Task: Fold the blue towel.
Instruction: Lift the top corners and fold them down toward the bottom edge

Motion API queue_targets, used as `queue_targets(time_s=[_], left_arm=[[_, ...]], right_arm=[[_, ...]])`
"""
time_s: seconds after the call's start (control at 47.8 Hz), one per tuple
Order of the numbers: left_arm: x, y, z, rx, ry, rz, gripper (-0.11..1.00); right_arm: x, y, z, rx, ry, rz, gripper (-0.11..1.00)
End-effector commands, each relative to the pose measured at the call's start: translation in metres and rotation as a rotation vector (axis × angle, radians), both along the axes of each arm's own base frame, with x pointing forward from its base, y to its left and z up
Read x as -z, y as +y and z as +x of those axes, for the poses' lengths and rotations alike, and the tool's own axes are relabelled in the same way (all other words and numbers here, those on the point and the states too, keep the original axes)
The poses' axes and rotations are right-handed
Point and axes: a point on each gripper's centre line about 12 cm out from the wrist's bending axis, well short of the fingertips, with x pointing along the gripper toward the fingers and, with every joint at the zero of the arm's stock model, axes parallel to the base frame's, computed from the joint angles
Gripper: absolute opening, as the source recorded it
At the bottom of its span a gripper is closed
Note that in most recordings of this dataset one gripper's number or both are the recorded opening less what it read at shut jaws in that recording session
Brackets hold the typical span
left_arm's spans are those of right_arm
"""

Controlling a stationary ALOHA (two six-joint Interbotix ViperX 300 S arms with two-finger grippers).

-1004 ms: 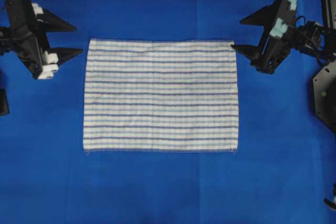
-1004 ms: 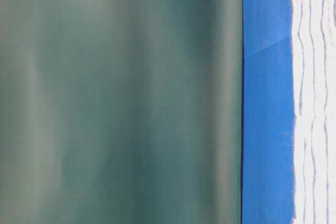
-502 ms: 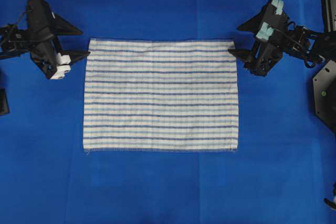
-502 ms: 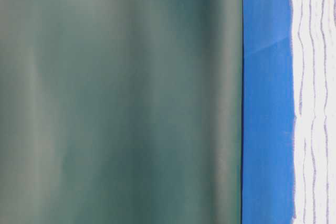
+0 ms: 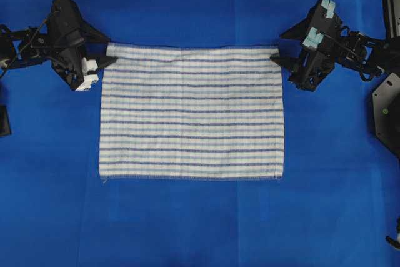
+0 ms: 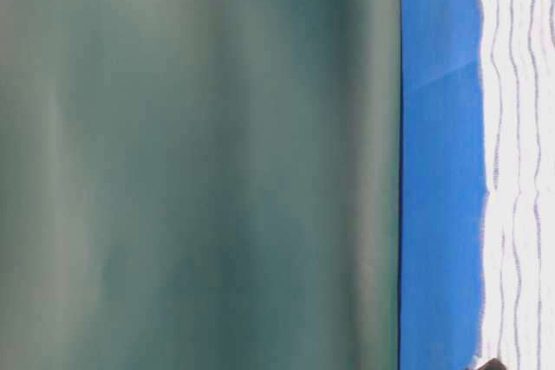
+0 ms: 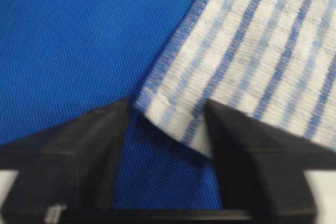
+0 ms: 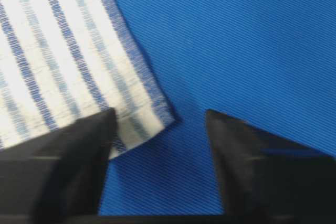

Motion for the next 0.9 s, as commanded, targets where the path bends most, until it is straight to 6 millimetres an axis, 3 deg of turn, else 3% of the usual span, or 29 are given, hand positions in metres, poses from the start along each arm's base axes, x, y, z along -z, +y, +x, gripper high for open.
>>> queue_targets(time_s=[0.0,0.146,0.272,0.586,0.879], left_arm=[[0.001,0.000,-0.003,-0.004,0.007,-0.004,0.38],[0.001,-0.005,-0.003,0.011,0.013,-0.006,0.07],[0.000,-0.007,0.001,0.025,0.007,-0.003,0.05],[-0.005,-0.008,0.006,0.036,-0.011,0.005,0.05],[-0.027,-0.010,0.004,0.043,-0.041,0.016,0.05]], right_arm=[[-0.004,0.001,0.005,-0.007,-0.020,-0.007,0.40],[-0.004,0.004,0.006,-0.019,-0.021,-0.007,0.10],[-0.004,0.004,0.007,-0.023,-0.021,-0.009,-0.01],[-0.007,0.003,0.009,-0.020,-0.031,-0.013,-0.03],[-0.035,0.003,0.011,-0.023,-0.108,-0.043,-0.03]])
